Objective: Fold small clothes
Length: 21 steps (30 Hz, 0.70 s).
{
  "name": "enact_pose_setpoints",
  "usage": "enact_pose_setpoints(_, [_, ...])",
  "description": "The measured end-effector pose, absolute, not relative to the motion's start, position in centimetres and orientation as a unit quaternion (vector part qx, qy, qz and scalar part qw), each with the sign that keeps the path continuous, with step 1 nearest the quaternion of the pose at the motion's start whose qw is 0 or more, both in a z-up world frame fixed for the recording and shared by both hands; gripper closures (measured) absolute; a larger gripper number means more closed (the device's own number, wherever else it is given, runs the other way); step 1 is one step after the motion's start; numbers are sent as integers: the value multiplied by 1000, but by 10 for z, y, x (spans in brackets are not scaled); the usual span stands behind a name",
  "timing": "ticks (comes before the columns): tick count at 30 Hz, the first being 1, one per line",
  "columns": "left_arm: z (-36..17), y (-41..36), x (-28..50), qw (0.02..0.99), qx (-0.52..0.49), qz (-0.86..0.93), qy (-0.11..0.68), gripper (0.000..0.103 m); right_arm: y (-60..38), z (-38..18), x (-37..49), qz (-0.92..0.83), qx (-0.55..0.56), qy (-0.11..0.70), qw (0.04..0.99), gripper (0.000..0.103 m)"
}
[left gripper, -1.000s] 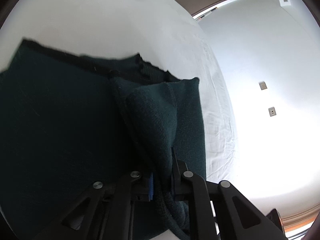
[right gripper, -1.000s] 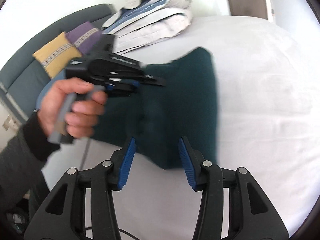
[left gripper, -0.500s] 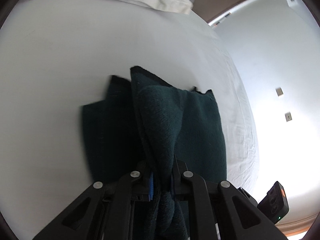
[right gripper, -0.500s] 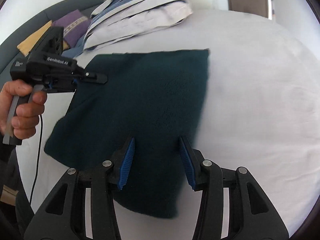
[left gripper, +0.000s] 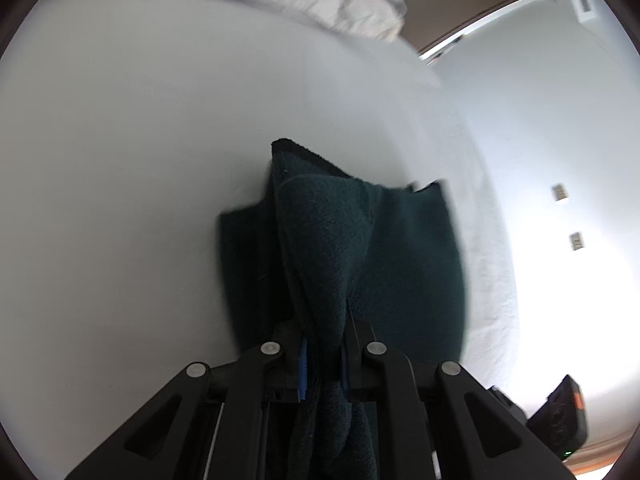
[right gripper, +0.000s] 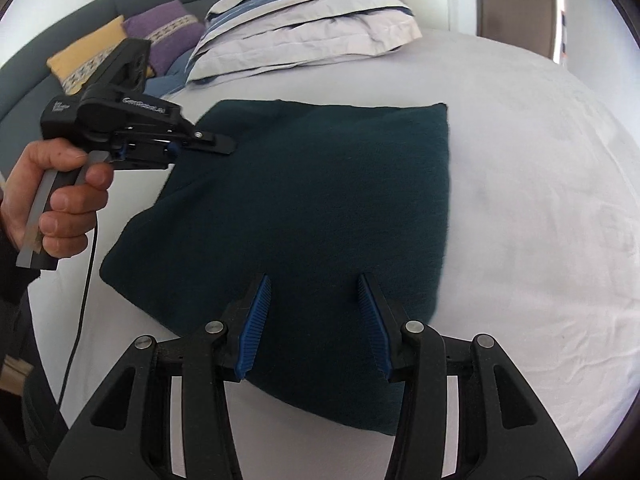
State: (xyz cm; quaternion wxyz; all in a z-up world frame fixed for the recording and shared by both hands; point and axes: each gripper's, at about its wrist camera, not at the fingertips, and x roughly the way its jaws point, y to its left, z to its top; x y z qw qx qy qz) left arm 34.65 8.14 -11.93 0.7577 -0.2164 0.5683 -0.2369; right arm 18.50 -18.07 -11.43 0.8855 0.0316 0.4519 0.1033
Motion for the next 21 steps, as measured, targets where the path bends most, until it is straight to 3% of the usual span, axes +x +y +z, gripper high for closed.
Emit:
enact_pose_setpoints(6, [-138, 105, 339, 748, -300, -233, 543, 85, -196, -120, 176, 132, 59, 453, 880, 59])
enact_pose_setpoints(15, [-48, 75, 271, 870, -134, -190, 436, 82, -282, -91, 227, 214, 293, 419, 833, 58])
enact_pose_setpoints(21, [-97, 39, 274, 854, -66, -181, 483, 82, -305, -151, 312, 212, 422, 452, 756, 63])
